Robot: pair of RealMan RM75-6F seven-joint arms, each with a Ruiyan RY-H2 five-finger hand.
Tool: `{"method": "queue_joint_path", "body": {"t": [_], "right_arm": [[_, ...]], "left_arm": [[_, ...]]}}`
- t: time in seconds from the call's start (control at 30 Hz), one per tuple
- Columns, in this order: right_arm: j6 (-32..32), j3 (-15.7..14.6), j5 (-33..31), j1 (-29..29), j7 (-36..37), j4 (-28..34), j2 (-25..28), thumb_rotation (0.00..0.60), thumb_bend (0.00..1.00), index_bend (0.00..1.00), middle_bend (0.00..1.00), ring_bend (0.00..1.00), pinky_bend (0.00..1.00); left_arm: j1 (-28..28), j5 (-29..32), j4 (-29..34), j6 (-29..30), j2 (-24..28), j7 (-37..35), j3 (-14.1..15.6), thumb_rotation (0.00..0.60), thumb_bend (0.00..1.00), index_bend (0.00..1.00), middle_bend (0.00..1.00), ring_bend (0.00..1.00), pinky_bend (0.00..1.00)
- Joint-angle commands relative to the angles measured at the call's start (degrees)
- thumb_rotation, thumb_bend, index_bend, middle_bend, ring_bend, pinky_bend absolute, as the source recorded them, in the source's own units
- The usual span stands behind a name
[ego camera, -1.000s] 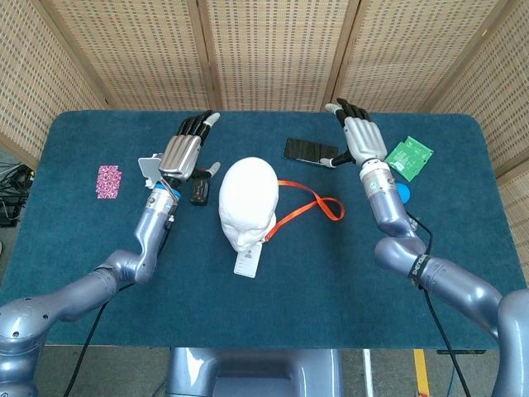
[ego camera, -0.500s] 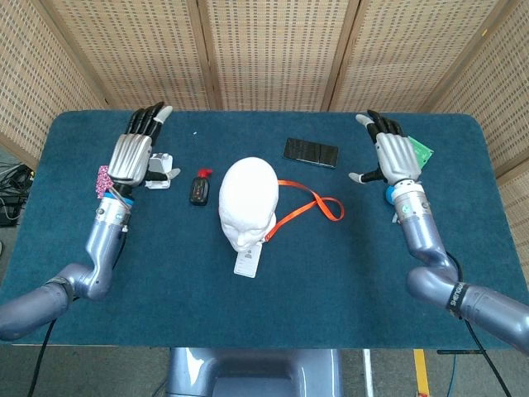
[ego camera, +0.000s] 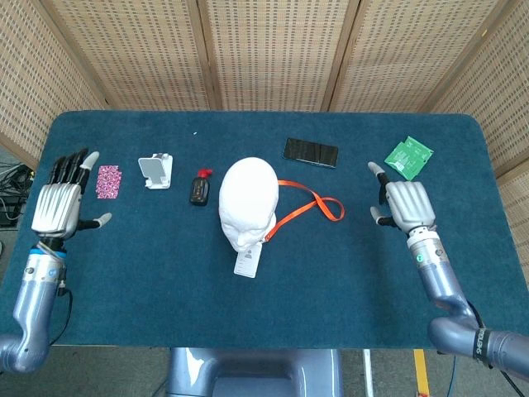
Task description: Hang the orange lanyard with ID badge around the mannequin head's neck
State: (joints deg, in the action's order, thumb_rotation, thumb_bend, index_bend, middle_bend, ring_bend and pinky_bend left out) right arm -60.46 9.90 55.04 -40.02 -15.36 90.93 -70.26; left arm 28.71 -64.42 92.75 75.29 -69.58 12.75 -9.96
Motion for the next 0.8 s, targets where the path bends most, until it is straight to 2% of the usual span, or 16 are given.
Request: {"method": "queue_joint_path", "body": {"t": [0.03, 0.33, 0.57, 0.8], "right_arm": [[0.11, -3.3, 2.8, 1.3, -3.32, 3.3, 0.07, 0.6, 0.77, 0.02, 0.76, 0.74, 0.87], [3.27, -8.29, 12.04, 1.57, -5.73, 8.63, -0.47, 0.6, 0.79, 0.07, 0.76, 0.74, 0.87], [10.1, -8.47, 19.01, -1.66, -0.4, 7.81, -1.23, 0.6, 0.79, 0.1, 0.76, 0.74, 0.87], [15.03, -7.84, 20.89, -4.83, 0.97, 4.94, -4.41, 0.6, 0.79, 0.11, 0.76, 0.74, 0.87]], "left_arm": [[-3.87, 3.06, 3.52, 2.76, 1.88, 2.48, 2.01, 0.6, 0.0, 0.0, 0.0, 0.0, 0.0], [-8.26, 1.19, 6.35, 5.43, 3.87, 1.34, 3.28, 0.6, 0.0, 0.0, 0.0, 0.0, 0.0], [-9.31, -0.71, 5.49, 5.85, 3.42, 0.54, 2.98, 0.6, 0.0, 0.0, 0.0, 0.0, 0.0], [-9.7, -0.92, 5.08, 5.04, 3.37, 0.18, 2.23, 0.6, 0.0, 0.0, 0.0, 0.0, 0.0]]}}
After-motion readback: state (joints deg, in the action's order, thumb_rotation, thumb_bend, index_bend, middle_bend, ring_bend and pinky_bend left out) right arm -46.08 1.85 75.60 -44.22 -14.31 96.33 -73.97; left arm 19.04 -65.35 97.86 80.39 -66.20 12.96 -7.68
